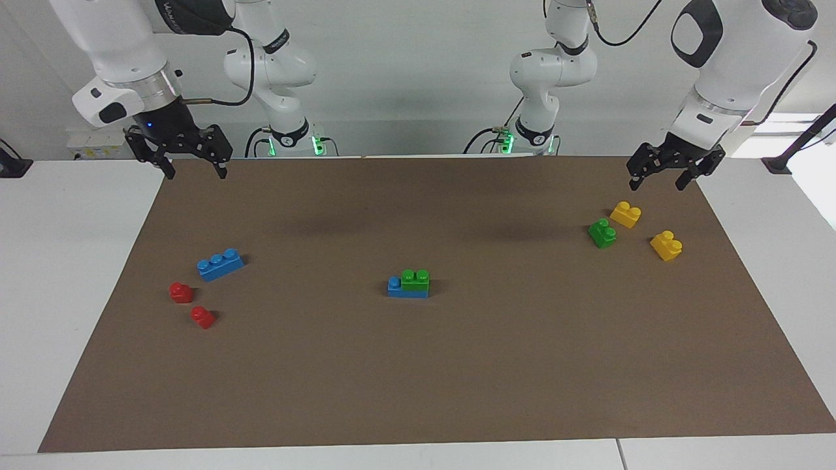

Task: Remove green block with left arm and hold with right

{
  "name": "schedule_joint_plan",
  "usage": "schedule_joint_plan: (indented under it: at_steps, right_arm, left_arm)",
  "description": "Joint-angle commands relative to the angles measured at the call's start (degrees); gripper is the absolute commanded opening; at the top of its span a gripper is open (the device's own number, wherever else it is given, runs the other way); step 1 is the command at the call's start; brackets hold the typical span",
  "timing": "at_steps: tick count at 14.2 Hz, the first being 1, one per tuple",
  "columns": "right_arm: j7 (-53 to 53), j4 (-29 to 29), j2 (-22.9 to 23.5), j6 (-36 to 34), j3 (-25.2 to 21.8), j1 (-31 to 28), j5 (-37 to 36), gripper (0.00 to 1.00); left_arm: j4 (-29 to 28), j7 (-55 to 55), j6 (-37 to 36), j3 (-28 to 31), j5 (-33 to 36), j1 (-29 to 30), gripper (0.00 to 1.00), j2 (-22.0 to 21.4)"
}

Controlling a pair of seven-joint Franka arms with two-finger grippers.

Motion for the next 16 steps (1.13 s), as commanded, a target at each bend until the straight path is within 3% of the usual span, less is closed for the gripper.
schedule_joint_plan:
  at_steps: [1,16]
  right_arm:
    - [-1.3,-0.3,-0.8,-0.8,0.6,-0.9,0.1,1.0]
    - [-1.3,-0.3,-0.8,0.0,0.5,-3.2,0.1,1.0]
  left_arm:
    - [-0.2,-0.6,-0.4,0.5,-0.9,-0.5,1.0,-0.8]
    - [-1.6,-0.6,-0.4,0.5,-0.9,-0.5,1.0,-1.4]
